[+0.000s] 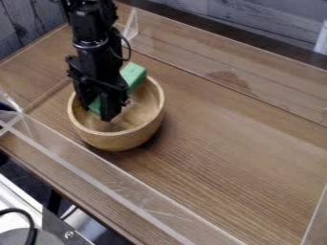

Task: Put the green block in the brown bowl

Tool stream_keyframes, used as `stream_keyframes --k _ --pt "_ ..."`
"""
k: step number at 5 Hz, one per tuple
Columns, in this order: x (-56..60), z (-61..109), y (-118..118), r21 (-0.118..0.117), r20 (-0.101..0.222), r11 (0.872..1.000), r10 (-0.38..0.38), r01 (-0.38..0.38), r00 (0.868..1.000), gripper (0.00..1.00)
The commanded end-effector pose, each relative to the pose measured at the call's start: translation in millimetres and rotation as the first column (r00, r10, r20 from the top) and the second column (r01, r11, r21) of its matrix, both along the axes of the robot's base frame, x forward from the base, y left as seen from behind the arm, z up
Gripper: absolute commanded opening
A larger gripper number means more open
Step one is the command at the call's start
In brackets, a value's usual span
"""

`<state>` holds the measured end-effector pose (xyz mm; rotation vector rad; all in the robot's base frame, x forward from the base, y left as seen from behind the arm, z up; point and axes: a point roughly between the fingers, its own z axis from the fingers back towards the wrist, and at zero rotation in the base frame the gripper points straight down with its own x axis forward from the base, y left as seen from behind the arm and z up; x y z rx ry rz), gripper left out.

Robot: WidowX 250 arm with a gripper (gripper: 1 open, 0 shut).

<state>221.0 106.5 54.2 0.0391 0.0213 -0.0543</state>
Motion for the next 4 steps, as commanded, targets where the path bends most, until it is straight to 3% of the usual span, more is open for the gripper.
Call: stream_keyframes --k 1,3,4 --pt "5.3 4.7 0.6 0.016 0.019 1.000 -0.006 0.005 1.000 0.00" --pt "4.7 3.1 -1.3 0.016 0.005 1.000 0.001 -0.001 1.000 0.00" --pt "4.3 5.3 -2.6 0.016 -0.002 1.000 0.005 -0.005 1.000 1.00"
